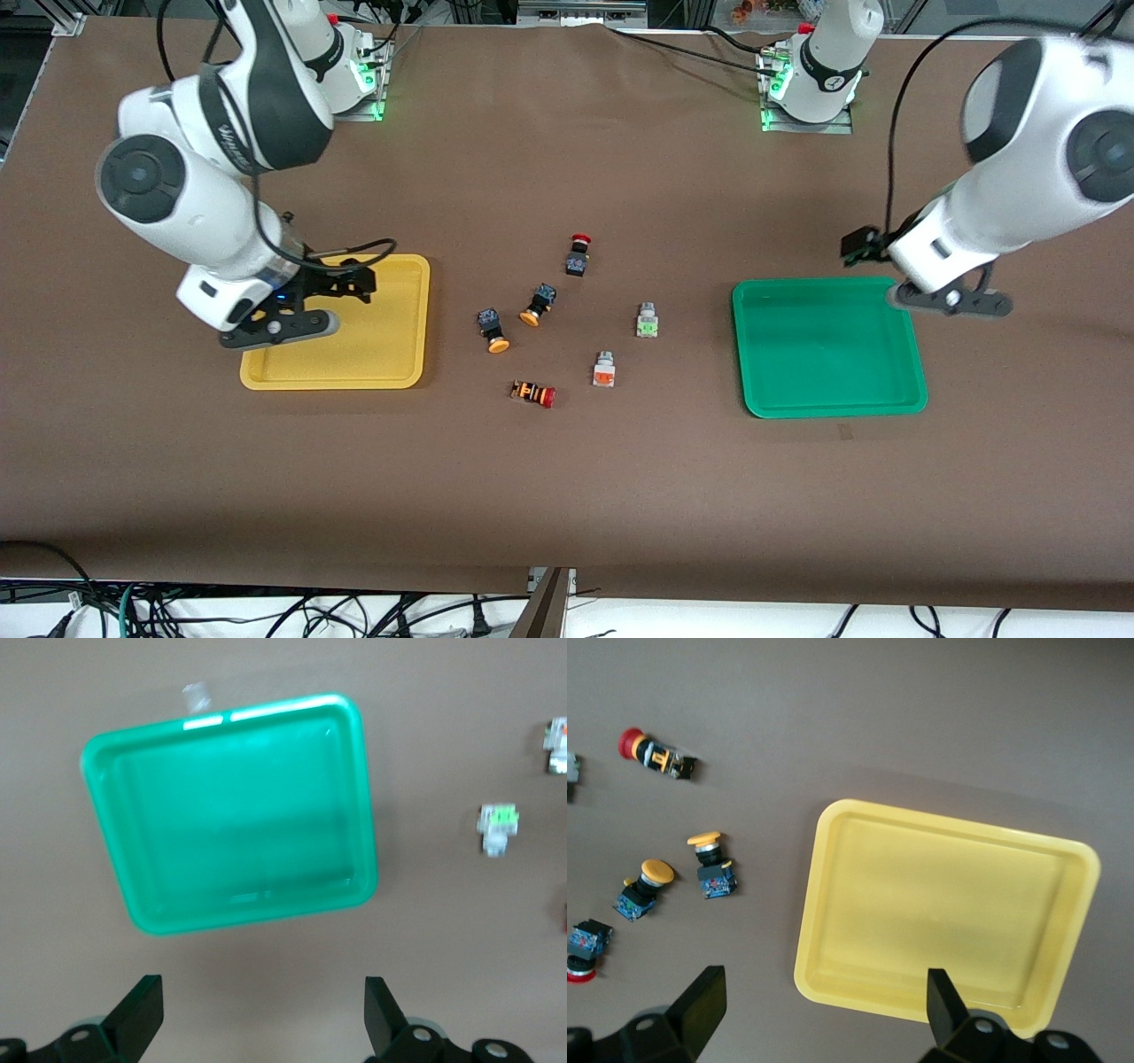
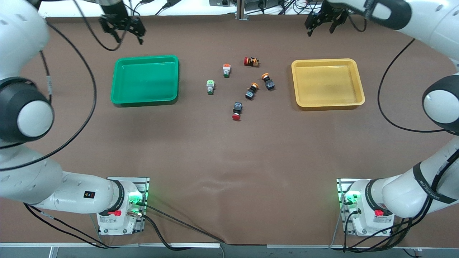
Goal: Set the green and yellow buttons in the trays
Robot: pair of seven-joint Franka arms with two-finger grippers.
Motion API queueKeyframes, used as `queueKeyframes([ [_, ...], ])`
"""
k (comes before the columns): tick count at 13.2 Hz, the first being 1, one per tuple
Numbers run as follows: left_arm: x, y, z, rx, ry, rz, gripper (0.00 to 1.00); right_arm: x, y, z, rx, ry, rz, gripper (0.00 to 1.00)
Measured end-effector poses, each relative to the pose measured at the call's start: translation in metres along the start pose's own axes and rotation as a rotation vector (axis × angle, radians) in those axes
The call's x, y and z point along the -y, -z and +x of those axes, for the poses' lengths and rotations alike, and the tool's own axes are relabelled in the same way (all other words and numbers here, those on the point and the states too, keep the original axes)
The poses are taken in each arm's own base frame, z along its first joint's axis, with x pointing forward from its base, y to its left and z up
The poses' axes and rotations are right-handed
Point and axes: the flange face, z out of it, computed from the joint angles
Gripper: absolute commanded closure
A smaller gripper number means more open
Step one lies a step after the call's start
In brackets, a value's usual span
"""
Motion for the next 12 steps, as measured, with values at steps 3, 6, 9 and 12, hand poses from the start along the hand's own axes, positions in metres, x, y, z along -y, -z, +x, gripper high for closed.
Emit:
queueKeyframes([
  [3,-0.042,-0.067,0.039,-0.015,-0.025,0.001,0.00,0.029,-0.048,0.012,0.022,0.039,-0.004,0.00],
  [6,-0.105,-0.123,0.059,-0.052,-0.015,-0.001,0.00,0.066,-0.094,0.019,0.008,0.074,-0.005,0.00],
  [9,-0.170,-0.171,0.066,-0.098,0.057,-0.063,0.00,0.094,-0.149,0.018,0.008,0.079,-0.007,0.00],
  [12,-0.228,-0.224,0.057,-0.101,0.112,-0.066,0.00,0.140,-0.197,0.002,-0.024,0.006,0.000,0.00],
])
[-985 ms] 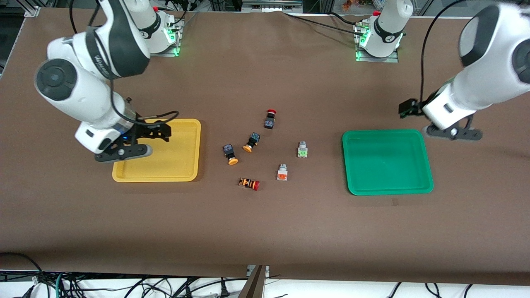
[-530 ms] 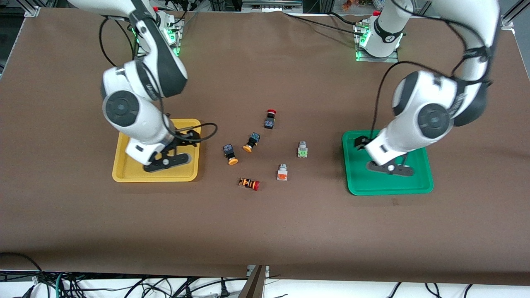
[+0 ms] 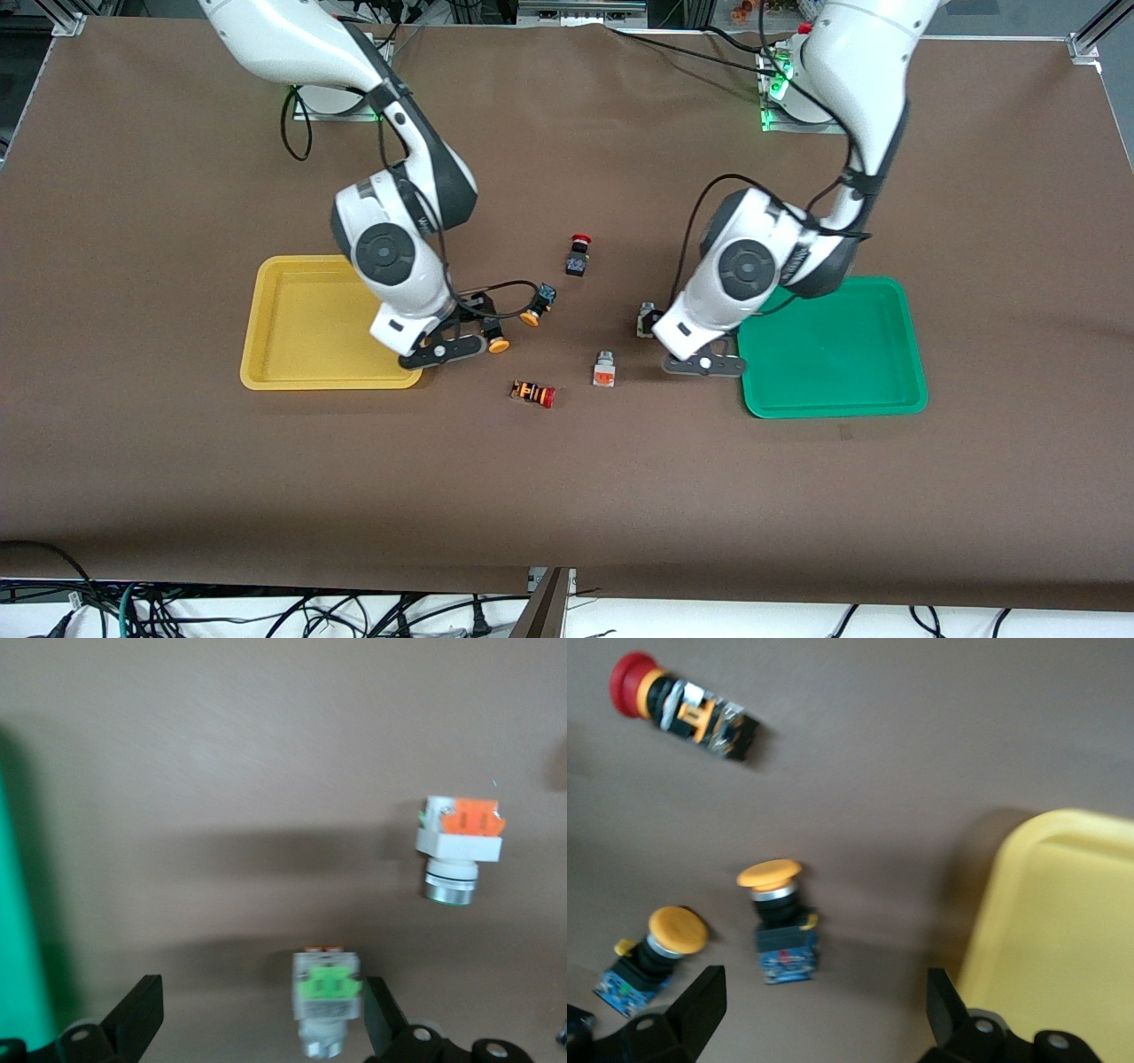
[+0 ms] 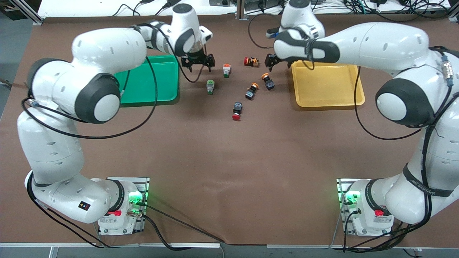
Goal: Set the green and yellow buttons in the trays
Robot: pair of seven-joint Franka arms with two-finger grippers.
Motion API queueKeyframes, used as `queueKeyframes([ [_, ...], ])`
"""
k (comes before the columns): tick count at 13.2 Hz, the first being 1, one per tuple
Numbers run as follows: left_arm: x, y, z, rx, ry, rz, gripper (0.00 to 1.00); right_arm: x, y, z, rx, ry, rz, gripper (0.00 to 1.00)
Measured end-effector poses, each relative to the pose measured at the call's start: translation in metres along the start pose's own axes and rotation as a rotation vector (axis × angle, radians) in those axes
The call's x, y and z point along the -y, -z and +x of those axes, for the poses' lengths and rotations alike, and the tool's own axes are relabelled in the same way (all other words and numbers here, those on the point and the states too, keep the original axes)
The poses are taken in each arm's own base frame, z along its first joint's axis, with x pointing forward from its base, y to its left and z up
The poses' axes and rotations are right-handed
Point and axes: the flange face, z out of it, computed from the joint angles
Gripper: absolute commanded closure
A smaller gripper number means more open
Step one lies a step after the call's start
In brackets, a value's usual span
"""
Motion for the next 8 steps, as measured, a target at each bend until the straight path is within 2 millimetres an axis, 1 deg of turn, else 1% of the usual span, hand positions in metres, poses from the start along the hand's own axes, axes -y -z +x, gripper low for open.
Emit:
queueKeyframes([
  [1,-0.010,-0.018,-0.003,-0.011,0.003,-0.005,0.00,0.019,-0.012,-0.007,-0.010,-0.010,0.003,0.00],
  [2,-0.017,-0.034,-0.007,-0.013,0.003,-0.006,0.00,0.034,-0.023,-0.012,-0.018,-0.011,0.005,0.00],
  [3,-0.023,-0.045,-0.013,-0.005,0.008,-0.001,0.00,0.041,-0.031,-0.014,-0.024,-0.008,0.008,0.00],
  [4,-0.028,-0.052,-0.020,0.006,0.016,0.006,0.00,0.042,-0.038,-0.014,-0.030,-0.007,0.009,0.00],
  [5,-0.030,-0.056,-0.024,0.013,0.017,0.011,0.32,0.039,-0.044,-0.012,-0.032,-0.010,0.006,0.00],
  [6,-0.029,-0.059,-0.027,0.019,0.017,0.016,0.66,0.035,-0.047,-0.011,-0.033,-0.013,0.003,0.00],
  [7,-0.026,-0.062,-0.028,0.024,0.021,0.021,0.80,0.033,-0.048,-0.010,-0.034,-0.014,0.001,0.00],
  [8,-0.023,-0.065,-0.029,0.030,0.025,0.026,0.90,0.032,-0.048,-0.010,-0.035,-0.015,-0.001,0.00],
])
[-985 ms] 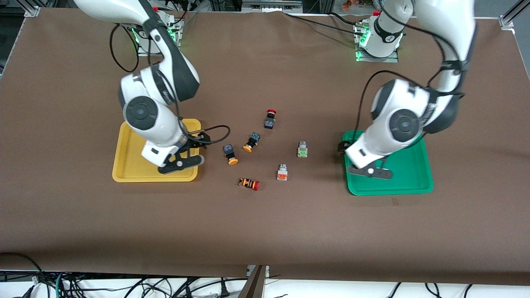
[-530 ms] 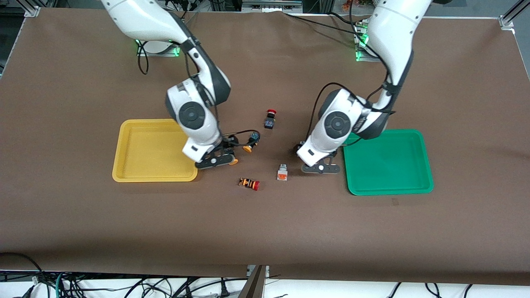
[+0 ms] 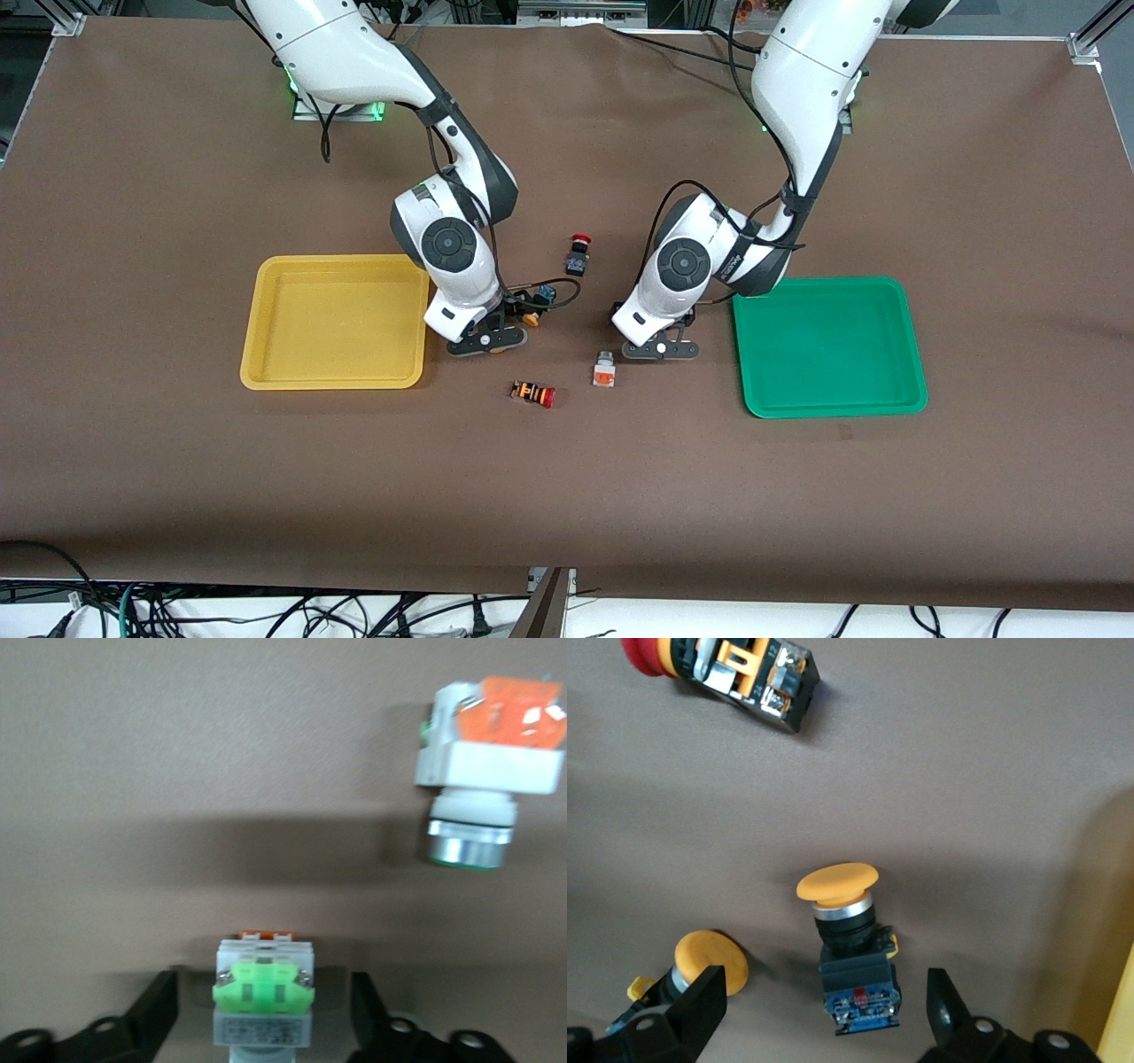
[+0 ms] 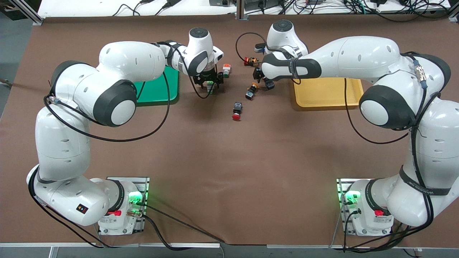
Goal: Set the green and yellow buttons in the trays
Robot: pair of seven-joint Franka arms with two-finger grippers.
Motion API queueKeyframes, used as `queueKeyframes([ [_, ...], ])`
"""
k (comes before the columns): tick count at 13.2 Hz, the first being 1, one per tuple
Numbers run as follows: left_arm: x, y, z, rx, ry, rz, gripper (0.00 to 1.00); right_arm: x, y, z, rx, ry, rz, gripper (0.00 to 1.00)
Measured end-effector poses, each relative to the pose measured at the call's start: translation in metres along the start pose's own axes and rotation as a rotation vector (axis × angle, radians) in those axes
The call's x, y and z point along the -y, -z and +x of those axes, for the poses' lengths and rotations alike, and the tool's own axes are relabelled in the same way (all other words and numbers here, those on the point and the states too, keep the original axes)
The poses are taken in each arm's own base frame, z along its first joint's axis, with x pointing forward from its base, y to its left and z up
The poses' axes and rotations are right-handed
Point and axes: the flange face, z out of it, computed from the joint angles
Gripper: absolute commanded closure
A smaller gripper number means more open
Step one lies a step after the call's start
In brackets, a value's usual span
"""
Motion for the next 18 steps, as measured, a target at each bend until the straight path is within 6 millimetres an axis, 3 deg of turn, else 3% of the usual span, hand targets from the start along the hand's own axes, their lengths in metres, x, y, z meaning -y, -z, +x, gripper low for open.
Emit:
queueKeyframes([
  [4,0.007,0.013,0.003,0.004,0.012,0.010,0.94,-0.005,-0.013,-0.006,-0.006,-0.003,-0.001,0.16],
  [6,0.024,0.033,0.006,0.051,0.038,0.055,0.93,-0.008,-0.023,-0.011,-0.009,-0.004,0.000,0.31],
  [10,0.112,0.101,0.033,0.092,0.142,0.134,0.94,-0.010,-0.027,-0.011,-0.009,-0.001,-0.002,0.82],
  [12,0.165,0.102,0.048,0.125,0.128,0.140,0.94,-0.013,-0.026,-0.009,-0.012,0.011,-0.002,0.88],
  [14,0.221,0.078,0.055,0.190,0.057,0.133,0.93,-0.023,-0.021,-0.004,-0.018,0.030,-0.009,0.88],
  [15,0.245,0.062,0.054,0.225,0.043,0.129,0.82,-0.036,-0.013,0.002,-0.015,0.050,-0.025,0.88],
  [17,0.262,0.039,0.049,0.270,0.032,0.131,0.00,-0.084,0.015,0.017,0.004,0.112,-0.076,0.88],
  [18,0.258,0.035,0.048,0.277,0.025,0.131,0.00,-0.116,0.032,0.023,0.020,0.145,-0.102,0.87],
])
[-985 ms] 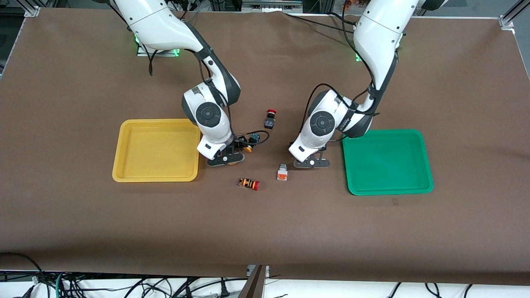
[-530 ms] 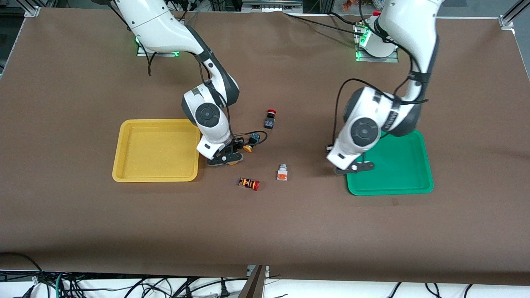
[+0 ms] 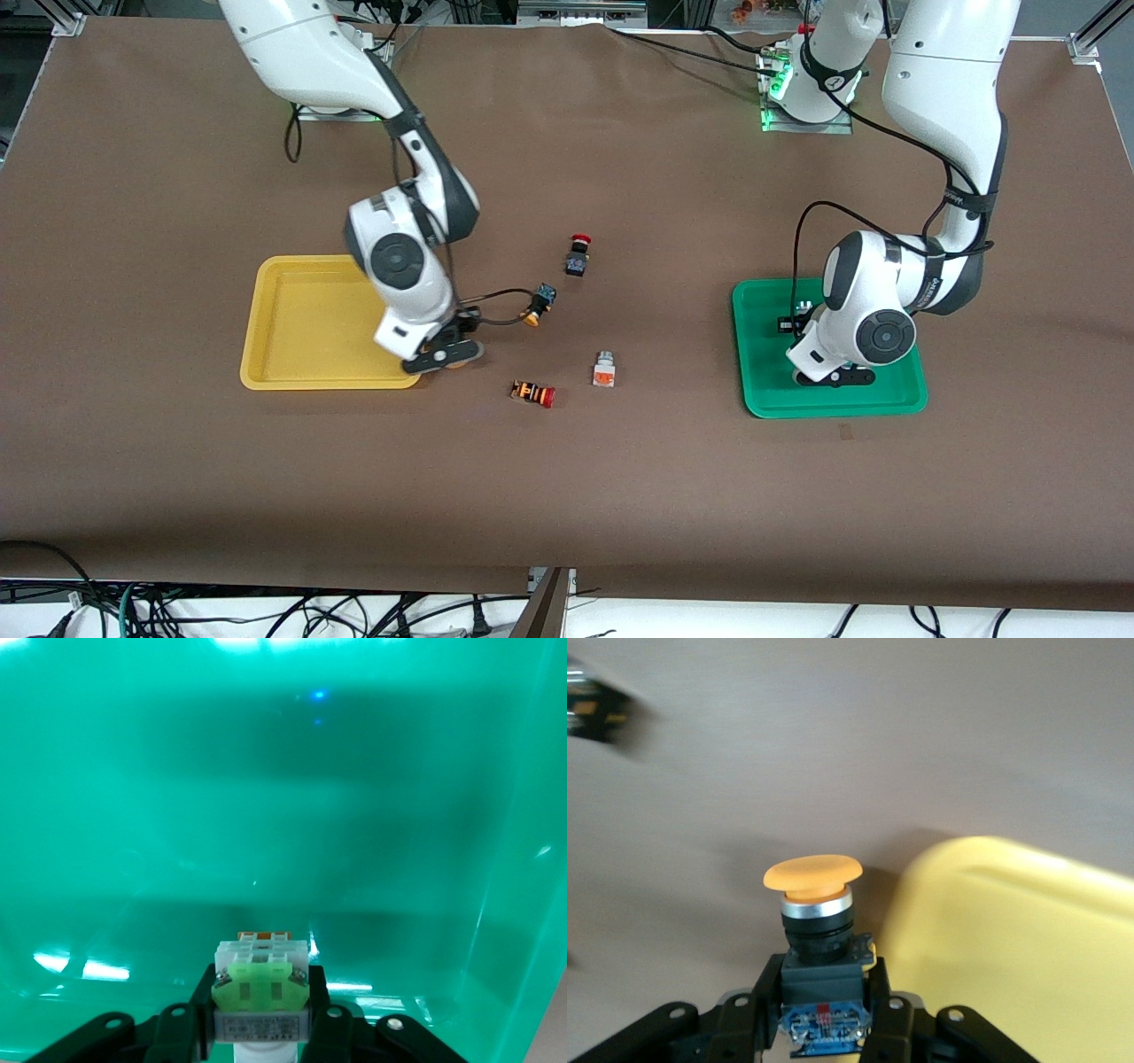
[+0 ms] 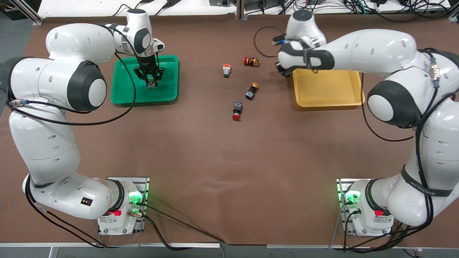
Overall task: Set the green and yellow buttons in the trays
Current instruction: 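Place the yellow button in the yellow tray while the left gripper drops the green switch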
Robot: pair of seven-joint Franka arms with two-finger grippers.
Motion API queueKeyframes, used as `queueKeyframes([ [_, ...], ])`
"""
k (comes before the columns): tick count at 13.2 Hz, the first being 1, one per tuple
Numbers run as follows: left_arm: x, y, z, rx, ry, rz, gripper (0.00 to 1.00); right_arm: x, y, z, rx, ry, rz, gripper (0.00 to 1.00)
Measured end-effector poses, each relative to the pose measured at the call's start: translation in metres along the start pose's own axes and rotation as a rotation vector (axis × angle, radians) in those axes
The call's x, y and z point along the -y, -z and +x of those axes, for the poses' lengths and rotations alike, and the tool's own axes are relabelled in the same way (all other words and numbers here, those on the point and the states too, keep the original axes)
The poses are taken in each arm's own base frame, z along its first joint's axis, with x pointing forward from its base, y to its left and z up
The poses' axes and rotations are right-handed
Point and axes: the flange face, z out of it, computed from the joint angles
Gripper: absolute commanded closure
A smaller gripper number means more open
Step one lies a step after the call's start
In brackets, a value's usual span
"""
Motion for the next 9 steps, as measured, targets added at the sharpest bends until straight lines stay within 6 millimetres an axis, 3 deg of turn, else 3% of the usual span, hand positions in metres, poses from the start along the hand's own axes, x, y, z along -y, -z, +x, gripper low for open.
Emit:
queueKeyframes([
  [2,-0.008,0.007,-0.001,-0.014,-0.013,-0.002,0.00,-0.067,0.013,-0.007,0.042,0.025,-0.024,0.86],
  [3,-0.014,0.019,0.000,-0.037,-0.022,-0.008,0.00,-0.098,0.007,-0.018,0.063,0.017,-0.021,0.82],
  [5,-0.038,0.063,-0.002,-0.118,-0.064,-0.034,0.00,-0.149,-0.025,-0.047,0.098,-0.001,0.004,0.71],
  [7,-0.080,0.117,-0.007,-0.215,-0.133,-0.071,0.00,-0.181,-0.049,-0.071,0.125,-0.009,0.025,0.52],
  [9,-0.126,0.148,-0.011,-0.278,-0.205,-0.102,0.00,-0.188,-0.048,-0.075,0.127,-0.018,0.038,0.36],
])
